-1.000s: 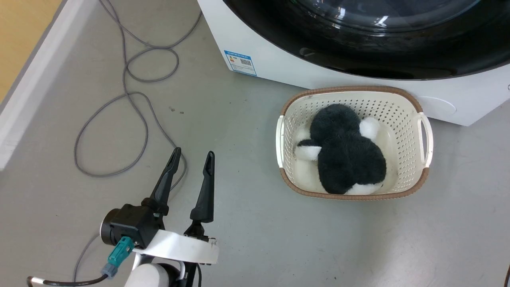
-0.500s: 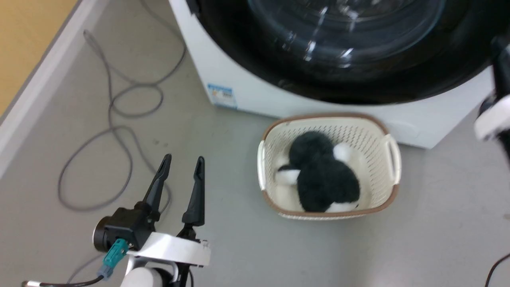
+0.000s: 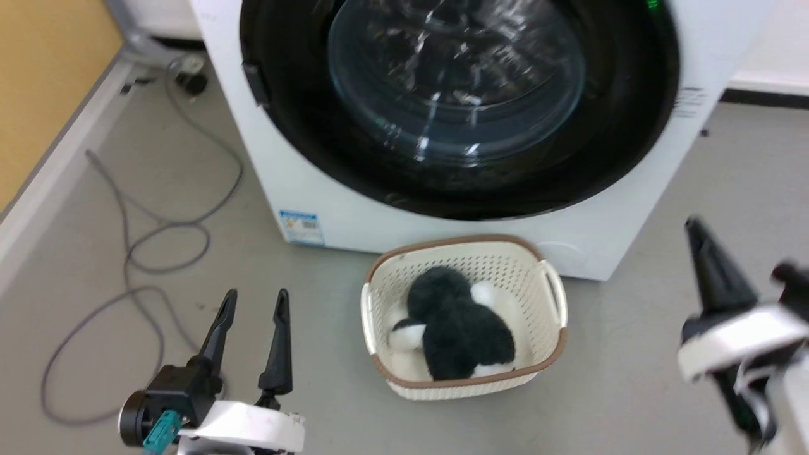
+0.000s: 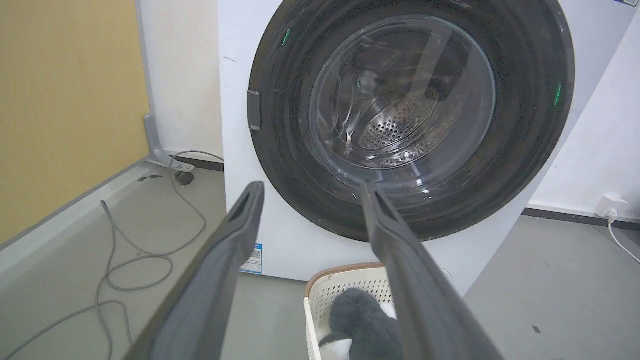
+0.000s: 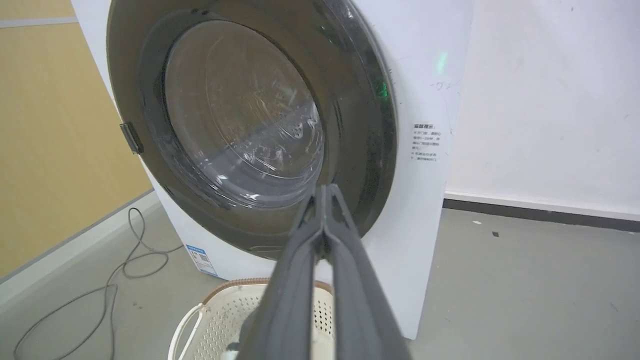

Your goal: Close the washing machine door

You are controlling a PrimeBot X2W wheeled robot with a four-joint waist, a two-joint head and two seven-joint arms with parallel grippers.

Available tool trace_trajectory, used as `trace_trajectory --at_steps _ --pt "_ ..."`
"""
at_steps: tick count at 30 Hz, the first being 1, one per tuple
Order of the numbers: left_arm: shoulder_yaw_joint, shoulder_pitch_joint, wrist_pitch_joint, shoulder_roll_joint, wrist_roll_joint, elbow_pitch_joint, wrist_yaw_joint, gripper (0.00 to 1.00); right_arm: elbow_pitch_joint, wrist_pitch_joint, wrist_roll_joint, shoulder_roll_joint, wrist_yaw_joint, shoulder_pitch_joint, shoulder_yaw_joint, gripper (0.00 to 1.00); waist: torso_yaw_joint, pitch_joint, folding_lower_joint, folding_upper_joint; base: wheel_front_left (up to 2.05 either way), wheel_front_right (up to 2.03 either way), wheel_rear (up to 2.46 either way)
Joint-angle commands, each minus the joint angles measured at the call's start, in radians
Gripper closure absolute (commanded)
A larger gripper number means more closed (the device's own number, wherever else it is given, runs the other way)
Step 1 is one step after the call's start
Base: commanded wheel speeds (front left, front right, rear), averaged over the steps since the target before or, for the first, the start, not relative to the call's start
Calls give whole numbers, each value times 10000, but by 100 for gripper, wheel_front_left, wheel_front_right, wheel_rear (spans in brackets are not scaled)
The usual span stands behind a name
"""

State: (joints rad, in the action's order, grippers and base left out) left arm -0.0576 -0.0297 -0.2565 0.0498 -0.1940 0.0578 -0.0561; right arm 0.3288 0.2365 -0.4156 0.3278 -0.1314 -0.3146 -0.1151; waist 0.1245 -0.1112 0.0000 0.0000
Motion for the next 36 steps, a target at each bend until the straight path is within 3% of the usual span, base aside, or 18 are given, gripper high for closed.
trace_trajectory --at_steps 1,11,12,13,14,32,33,36 --pt "73 171 -53 5 66 31 -55 0 -233 43 136 -200 7 376 121 100 -232 248 0 0 0 0 0" --pt "163 610 -53 5 287 458 -157 0 -2033 -415 995 -1818 7 2716 1031 100 -509 782 0 0 0 0 0" --pt "157 643 -53 5 286 492 -166 0 -2124 -458 1098 -1893 7 2860 1093 96 -517 818 0 0 0 0 0" --pt "152 671 -53 5 287 520 -173 0 -2204 -480 1198 -1968 7 2983 1171 15 -520 845 0 0 0 0 0" --pt "142 696 -53 5 288 545 -181 0 -2269 -499 1252 -2062 7 3093 1265 0 -520 868 0 0 0 0 0" --pt "-3 664 -53 5 440 595 -280 0 -2554 -665 1622 -2394 7 3458 1415 0 -480 848 0 0 0 0 0" --pt "8 697 9 -2 411 614 -258 100 -2494 -677 1612 -2344 0 3319 1419 100 -480 850 0 0 0 0 0" --pt "7 697 13 -2 412 628 -257 100 -2487 -679 1614 -2344 0 3311 1418 100 -482 850 0 0 0 0 0"
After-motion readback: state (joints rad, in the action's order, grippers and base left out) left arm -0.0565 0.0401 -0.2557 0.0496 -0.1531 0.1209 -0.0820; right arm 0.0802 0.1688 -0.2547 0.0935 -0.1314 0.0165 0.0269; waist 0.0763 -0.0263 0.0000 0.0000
